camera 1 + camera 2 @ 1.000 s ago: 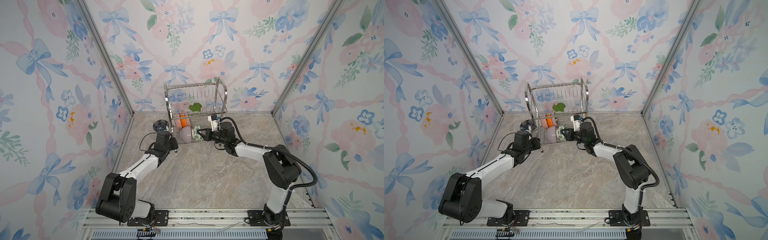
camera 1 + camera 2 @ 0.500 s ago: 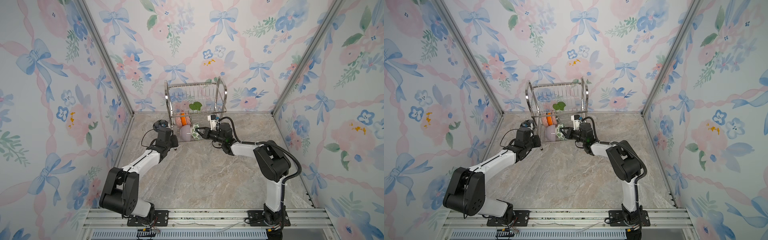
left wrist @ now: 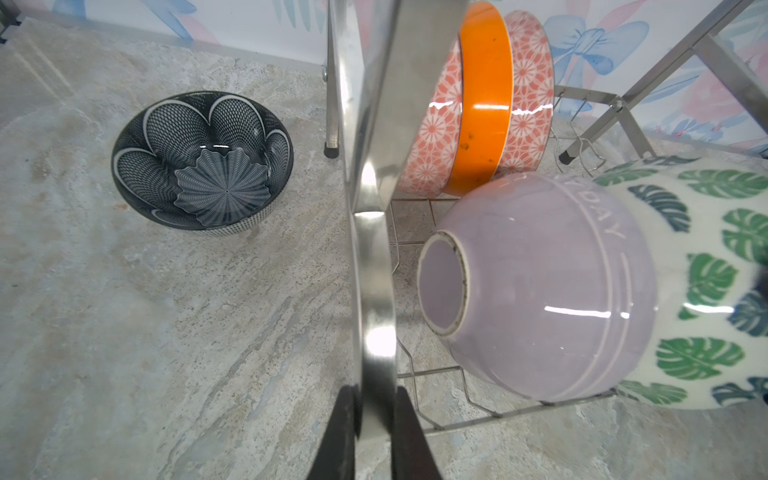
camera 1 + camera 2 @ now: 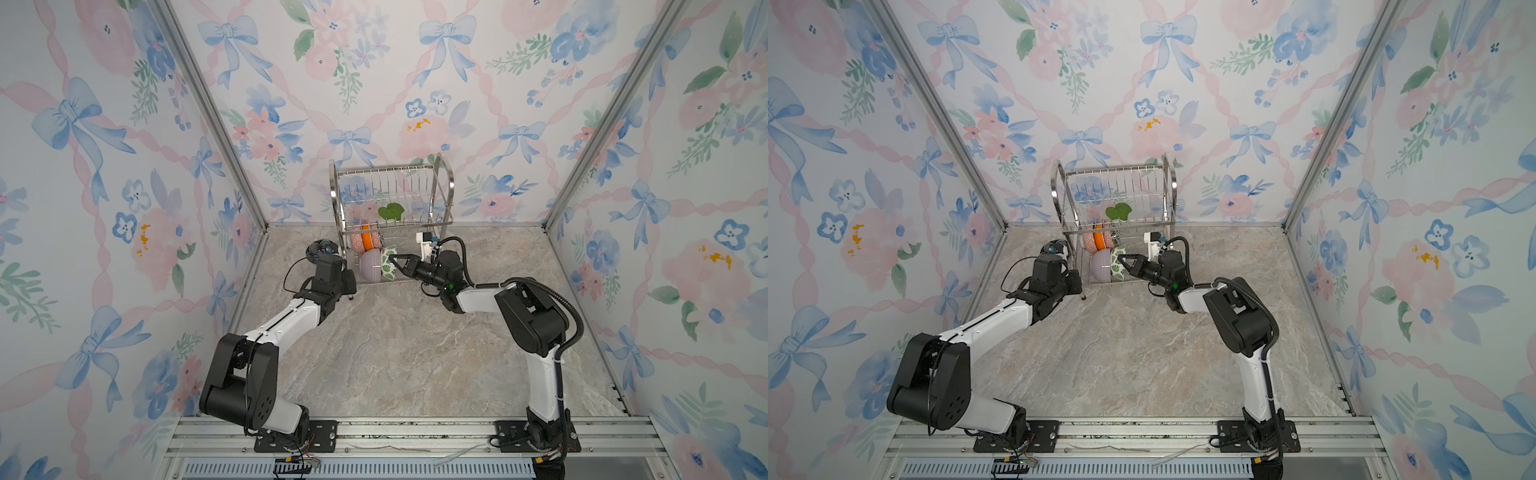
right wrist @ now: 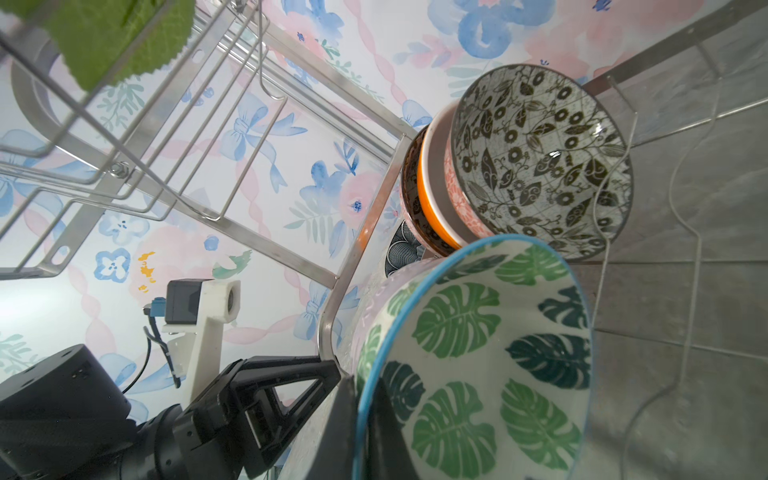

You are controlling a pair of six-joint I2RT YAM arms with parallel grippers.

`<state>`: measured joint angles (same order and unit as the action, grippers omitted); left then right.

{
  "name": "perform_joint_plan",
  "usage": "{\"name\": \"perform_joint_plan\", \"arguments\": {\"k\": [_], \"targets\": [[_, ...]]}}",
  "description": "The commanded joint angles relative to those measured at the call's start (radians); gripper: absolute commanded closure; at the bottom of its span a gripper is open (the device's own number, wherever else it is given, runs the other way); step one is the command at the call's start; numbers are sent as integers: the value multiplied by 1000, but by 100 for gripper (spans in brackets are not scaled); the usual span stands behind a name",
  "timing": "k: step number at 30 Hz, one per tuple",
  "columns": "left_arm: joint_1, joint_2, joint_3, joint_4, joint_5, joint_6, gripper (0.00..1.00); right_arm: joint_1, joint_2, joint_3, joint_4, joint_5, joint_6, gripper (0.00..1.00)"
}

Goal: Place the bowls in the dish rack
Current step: 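Lower the green-leaf bowl into the rack slot beside the lavender bowl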

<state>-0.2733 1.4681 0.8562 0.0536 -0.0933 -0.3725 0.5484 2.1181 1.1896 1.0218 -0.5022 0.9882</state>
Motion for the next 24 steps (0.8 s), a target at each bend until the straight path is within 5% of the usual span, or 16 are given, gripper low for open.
{"name": "perform_joint_plan", "arguments": {"k": [1,24], "targets": [[7,36,0,-32,29,-6,100,-8,25,38,141,-20,30,100],[6,29,-2,-30,25,4,100,34,93,68,158,-25,74,100]]}}
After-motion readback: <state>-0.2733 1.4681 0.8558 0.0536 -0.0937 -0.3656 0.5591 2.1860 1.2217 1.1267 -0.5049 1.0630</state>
